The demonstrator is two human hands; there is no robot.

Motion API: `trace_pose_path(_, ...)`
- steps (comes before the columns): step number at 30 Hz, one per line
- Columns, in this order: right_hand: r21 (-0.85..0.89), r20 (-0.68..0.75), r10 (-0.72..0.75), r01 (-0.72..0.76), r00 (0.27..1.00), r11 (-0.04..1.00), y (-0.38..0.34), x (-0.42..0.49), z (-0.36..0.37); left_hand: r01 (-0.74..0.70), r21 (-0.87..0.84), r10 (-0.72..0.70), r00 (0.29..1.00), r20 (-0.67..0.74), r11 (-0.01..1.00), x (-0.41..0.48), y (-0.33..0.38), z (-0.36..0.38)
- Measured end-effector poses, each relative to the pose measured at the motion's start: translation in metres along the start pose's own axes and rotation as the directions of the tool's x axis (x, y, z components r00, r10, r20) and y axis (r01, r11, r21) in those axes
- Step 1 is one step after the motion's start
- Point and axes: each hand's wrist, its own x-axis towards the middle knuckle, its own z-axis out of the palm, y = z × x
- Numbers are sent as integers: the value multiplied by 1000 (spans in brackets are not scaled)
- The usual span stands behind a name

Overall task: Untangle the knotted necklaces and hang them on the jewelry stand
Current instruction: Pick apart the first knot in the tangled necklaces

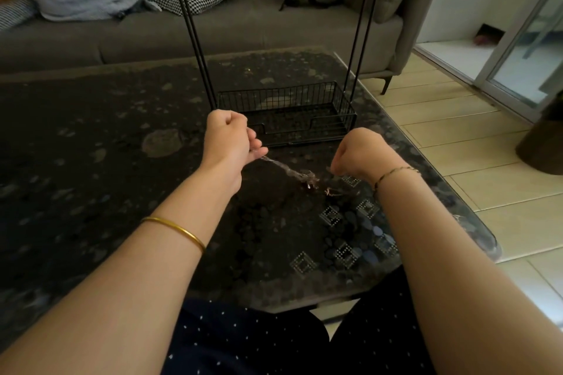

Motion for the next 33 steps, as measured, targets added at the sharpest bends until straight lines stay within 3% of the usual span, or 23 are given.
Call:
trace_pose_path(4, 115, -86, -5, 15, 996, 993, -5, 1, -1, -98, 239, 98, 995, 10, 966, 4, -5, -4)
trace_pose_path(8, 457, -146, -110, 166, 983, 874, -11, -12, -6, -232, 458, 123, 959, 255, 858, -2, -11, -4)
trace_pose_path(11, 594, -117, -121, 167, 986, 787, -13, -18, -6, -303, 408, 106, 893, 438, 861, -5, -13, -2)
trace_pose_path(15, 673, -102, -164, 190, 981, 715, -16, -18, -5, -320, 331, 113, 848, 517, 888, -6, -13, 3)
trace_pose_path(19, 705, -92, -198, 204, 976, 680, -18, -18, -6, -363, 325, 145, 831, 537, 874, -6, -13, 6)
trace_pose_path(23, 667, -114, -107, 156, 988, 728, -15, -17, -7, -378, 332, 164, 836, 523, 864, -7, -14, 5)
trace_pose_path(28, 632, -44, -45, 63, 998, 772, -12, -15, -9, -325, 371, 134, 880, 456, 870, -7, -15, 2)
trace_pose_path(33, 589, -51, -87, 100, 995, 802, -13, -17, -8, -257, 355, 126, 927, 353, 899, -6, -13, 6)
